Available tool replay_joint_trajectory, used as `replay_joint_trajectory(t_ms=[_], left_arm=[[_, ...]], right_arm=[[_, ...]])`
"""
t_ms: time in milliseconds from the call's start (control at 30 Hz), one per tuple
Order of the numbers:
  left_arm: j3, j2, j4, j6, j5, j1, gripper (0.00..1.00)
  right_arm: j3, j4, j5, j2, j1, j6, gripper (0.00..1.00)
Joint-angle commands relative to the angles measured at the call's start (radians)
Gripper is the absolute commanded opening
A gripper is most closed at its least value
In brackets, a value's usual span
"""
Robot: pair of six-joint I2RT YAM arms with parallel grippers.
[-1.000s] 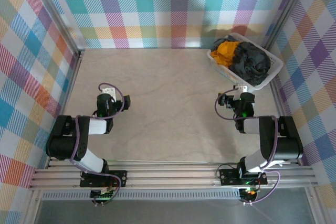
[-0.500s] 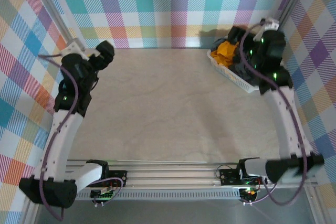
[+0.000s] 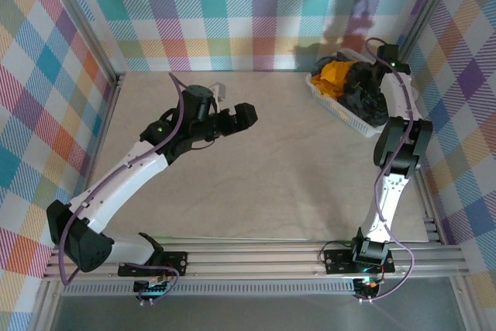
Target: Fold and stack the t-shirts
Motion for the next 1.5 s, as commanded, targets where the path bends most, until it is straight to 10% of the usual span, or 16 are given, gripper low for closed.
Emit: replay_joint_trajectory(t_ms=[0,133,167,300,533,1000,1333,1467], left_arm=[[-0.028,-0.035,0.011,-0.026,-0.01,-0.022,0.96],[-0.039,-0.055,-0.005,-0.016,-0.055,-0.024,0.96],[-0.045,-0.061,0.001,-0.015,-0.058,-0.024,0.96],[-0.075,-0.067,0.029,-0.026,-0.057,-0.025,0.96],[-0.073,-0.042,0.044,-0.053,-0.083,-0.033,0.95],[-0.041,-0.176,-0.141,-0.105,-0.34,-0.036,0.95],[-0.086,-0.322,-0.316,-0.121,-0.554,-0.034,0.96],[-0.112,-0.326,-0.373,-0.115,-0.531,-0.035,0.96]], right_arm=[[0.115,-0.086,-0.094,0.063,-0.005,0.002,0.79],[0.11,-0.067,-0.116,0.048,-0.008,0.005,0.03],[0.034,0.011,-0.108,-0.018,-0.002,0.005,0.0],[-0.245,0.305,-0.027,-0.333,0.032,-0.021,0.0],[-0.21,0.337,-0.068,-0.601,0.078,-0.017,0.0],[0.584,0.179,-0.432,-0.475,0.29,0.019,0.0],[-0.284,0.318,-0.344,-0.704,0.619,-0.04,0.0],[-0.535,0.266,-0.441,-0.684,0.707,-0.012,0.43]])
